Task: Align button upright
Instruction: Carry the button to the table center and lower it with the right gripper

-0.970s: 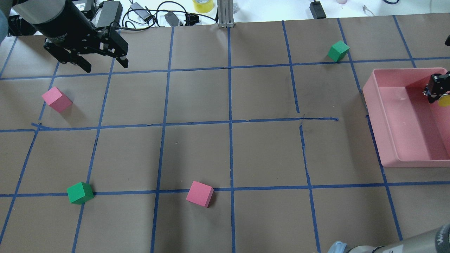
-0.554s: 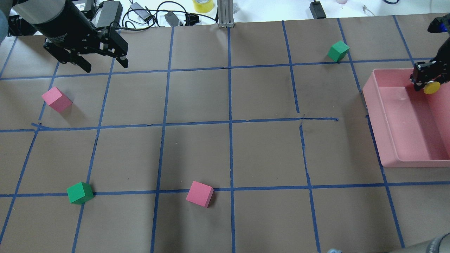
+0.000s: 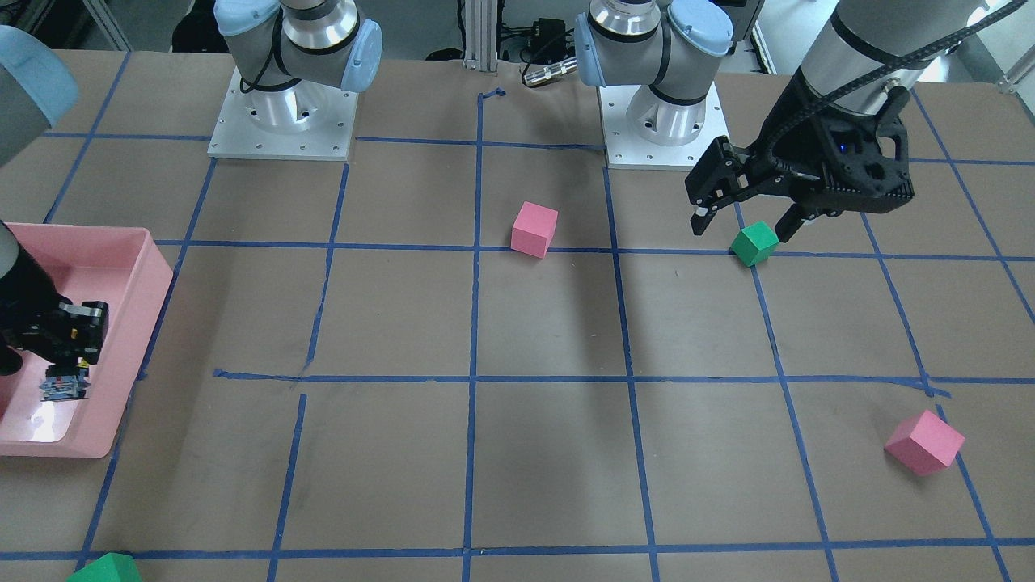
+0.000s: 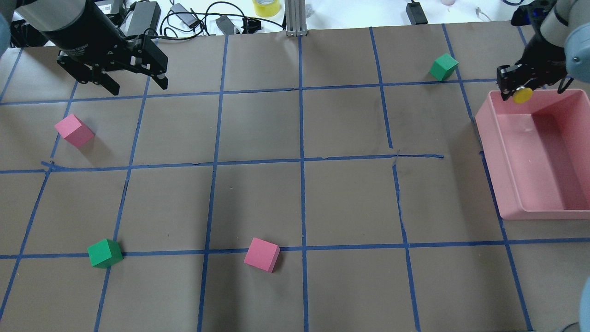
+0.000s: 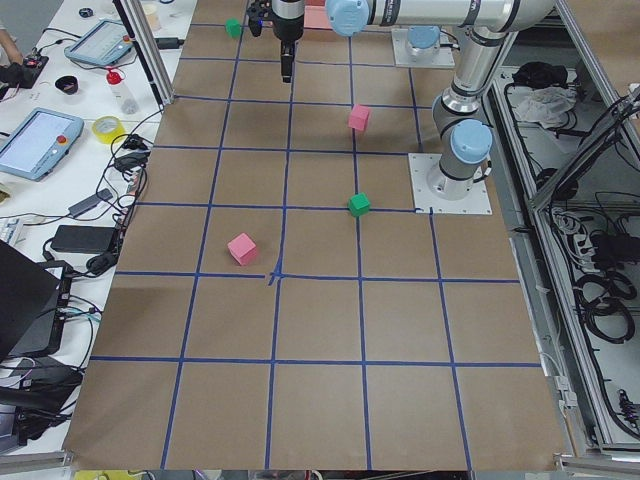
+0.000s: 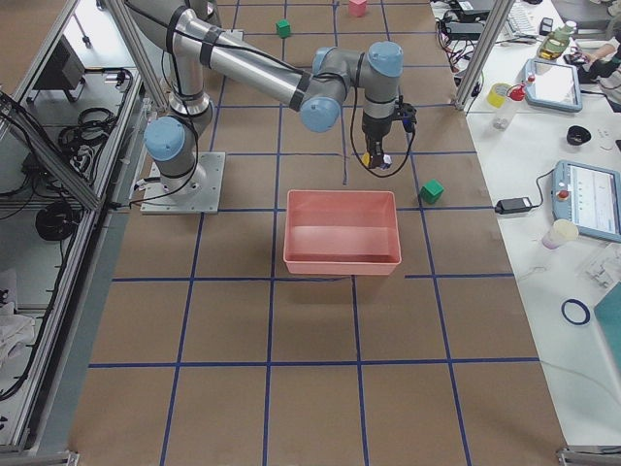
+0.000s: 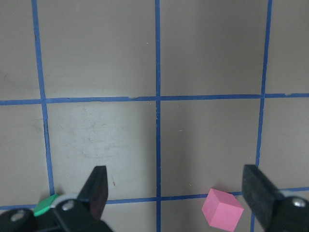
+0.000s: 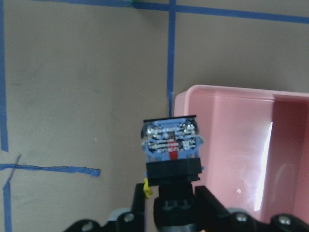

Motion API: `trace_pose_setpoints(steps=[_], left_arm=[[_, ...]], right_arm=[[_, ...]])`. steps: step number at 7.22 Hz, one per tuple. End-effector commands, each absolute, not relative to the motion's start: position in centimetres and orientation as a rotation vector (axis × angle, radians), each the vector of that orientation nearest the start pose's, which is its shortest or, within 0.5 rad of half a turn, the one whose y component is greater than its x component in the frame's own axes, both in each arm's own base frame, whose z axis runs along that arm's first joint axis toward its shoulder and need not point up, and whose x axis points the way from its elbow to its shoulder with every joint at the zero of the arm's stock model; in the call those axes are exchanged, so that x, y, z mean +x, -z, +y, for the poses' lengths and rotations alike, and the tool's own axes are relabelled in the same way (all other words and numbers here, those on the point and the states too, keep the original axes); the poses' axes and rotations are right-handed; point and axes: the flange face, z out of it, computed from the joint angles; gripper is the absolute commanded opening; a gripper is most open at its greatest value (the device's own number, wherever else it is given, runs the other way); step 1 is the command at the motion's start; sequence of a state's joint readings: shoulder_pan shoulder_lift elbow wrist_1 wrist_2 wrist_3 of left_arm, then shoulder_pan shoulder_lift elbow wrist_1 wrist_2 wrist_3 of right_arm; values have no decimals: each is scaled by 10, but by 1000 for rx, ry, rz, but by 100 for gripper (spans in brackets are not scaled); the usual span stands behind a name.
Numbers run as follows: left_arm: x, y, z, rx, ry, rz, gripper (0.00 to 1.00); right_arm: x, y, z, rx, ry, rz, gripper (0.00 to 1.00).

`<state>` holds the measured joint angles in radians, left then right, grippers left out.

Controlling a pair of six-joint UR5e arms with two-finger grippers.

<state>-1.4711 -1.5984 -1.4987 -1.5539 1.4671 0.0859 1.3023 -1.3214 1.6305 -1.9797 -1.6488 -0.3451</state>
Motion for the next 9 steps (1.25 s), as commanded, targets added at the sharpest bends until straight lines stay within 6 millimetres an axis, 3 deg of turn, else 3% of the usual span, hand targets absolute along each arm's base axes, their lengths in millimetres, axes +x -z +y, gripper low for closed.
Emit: trace_pose_setpoints(steps=[1,3,5,7,8,9], left_arm=[[-92,-512,-521,-17,115,3238,100],[-92,-512,-521,-17,115,3238,100],[-92,-512,-521,-17,115,3238,100],[-92,-512,-521,-17,115,3238,100],[-92,-512,-521,-17,115,3238,100],[-92,-512,-521,-17,115,3238,100]], right_arm=[[44,-348,-620,-264,237,3201,0],[134,-322,-623,-290,259,3107,0],[210,-279,-629,-396,300,3024,0],[294,-262,-633,-373,305,2969,0],[328,-251,-632,-354,295,2961,0],[342,-239,-631,-325,275,2970,0]])
